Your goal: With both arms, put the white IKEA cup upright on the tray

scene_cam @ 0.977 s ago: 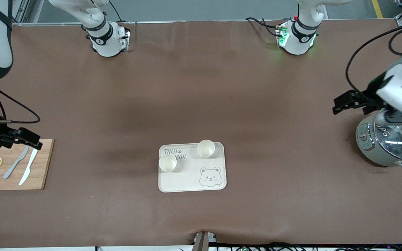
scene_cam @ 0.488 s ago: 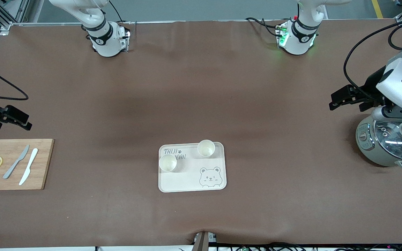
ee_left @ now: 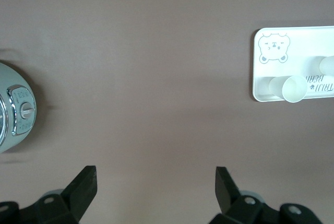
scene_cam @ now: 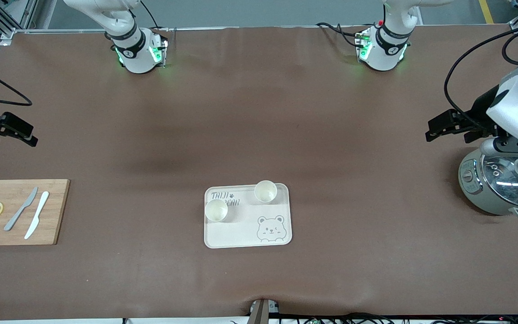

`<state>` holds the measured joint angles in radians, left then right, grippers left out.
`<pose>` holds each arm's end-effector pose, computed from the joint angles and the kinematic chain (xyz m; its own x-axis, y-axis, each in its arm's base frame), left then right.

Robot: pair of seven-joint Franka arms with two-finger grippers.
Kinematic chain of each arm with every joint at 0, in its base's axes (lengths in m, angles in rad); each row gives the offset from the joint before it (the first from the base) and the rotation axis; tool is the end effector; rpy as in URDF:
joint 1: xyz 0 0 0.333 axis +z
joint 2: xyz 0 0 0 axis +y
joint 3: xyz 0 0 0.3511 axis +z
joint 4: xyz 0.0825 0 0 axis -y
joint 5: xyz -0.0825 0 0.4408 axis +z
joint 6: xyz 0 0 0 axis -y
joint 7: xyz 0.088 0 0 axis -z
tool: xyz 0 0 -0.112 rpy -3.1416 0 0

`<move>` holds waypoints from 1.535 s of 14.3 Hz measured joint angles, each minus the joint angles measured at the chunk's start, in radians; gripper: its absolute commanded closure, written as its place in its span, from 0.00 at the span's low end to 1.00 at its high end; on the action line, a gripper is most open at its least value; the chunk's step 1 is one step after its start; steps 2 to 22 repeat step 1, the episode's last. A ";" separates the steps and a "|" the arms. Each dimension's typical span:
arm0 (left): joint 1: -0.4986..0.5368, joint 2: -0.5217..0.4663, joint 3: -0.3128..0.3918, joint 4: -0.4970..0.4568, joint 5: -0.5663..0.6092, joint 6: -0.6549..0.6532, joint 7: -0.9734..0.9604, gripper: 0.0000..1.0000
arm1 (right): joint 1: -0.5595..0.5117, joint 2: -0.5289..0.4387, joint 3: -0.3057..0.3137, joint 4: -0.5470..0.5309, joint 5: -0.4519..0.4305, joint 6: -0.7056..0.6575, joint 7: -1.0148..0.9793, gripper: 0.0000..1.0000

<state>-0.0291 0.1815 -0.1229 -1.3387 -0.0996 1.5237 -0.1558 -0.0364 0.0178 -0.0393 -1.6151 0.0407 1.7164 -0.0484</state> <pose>0.6604 -0.1042 0.6581 0.9999 0.0001 -0.0137 0.0017 -0.9927 0.1206 0.6294 -0.0435 0.6334 0.9958 -0.0329 0.0851 -0.0299 -0.9989 -0.0358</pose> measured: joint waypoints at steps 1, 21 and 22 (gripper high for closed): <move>0.000 0.000 0.000 0.000 0.000 0.000 0.000 0.00 | -0.001 0.000 0.000 0.000 0.000 -0.011 -0.001 0.00; 0.000 0.000 0.000 0.000 0.000 0.000 0.000 0.00 | -0.001 0.000 0.000 0.000 0.000 -0.011 -0.001 0.00; 0.000 0.000 0.000 0.000 0.000 0.000 0.000 0.00 | -0.001 0.000 0.000 0.000 0.000 -0.011 -0.001 0.00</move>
